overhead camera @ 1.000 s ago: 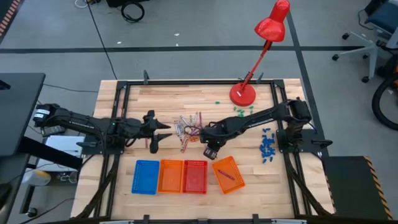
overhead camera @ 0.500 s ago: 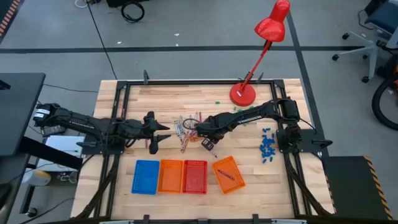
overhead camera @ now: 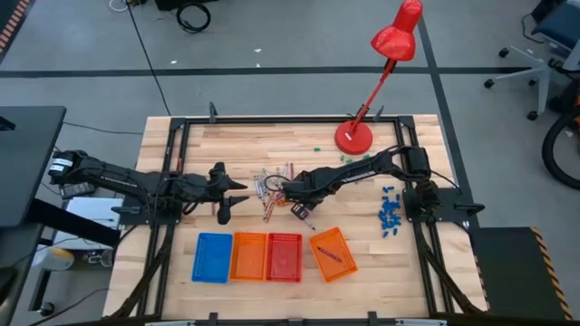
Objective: Sort crayons
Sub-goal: Put the red crayon into the right orange bin
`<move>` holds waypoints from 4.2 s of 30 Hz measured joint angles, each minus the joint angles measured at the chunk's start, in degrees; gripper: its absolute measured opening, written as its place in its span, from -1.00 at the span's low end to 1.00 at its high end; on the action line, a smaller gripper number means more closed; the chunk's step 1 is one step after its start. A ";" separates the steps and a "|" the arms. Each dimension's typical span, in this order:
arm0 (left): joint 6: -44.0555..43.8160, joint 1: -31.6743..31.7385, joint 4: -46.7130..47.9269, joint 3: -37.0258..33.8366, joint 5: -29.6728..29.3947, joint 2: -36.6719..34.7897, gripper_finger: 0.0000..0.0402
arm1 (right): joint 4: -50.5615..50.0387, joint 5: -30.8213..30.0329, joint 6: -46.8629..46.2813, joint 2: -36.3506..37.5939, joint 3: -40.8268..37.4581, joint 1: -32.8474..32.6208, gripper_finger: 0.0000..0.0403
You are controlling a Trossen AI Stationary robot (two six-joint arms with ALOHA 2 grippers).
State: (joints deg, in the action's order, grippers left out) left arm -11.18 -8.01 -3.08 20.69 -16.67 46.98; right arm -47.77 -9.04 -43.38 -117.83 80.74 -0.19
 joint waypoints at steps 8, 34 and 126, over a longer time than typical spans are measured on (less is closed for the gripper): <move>-0.02 0.00 0.31 0.00 0.00 0.00 -0.14 | -0.24 1.28 0.23 0.23 -0.17 0.02 -0.49; -0.07 0.00 0.82 0.00 0.00 0.00 -0.14 | -1.80 3.97 8.69 0.42 -0.24 0.04 -0.90; -0.14 0.30 0.29 0.02 -0.11 0.00 -0.14 | 7.68 2.26 17.98 4.54 -0.19 -0.44 -0.40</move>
State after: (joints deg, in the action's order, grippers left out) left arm -11.31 -7.71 -2.79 20.71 -16.78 46.98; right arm -40.09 -6.78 -25.40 -113.29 80.55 -0.63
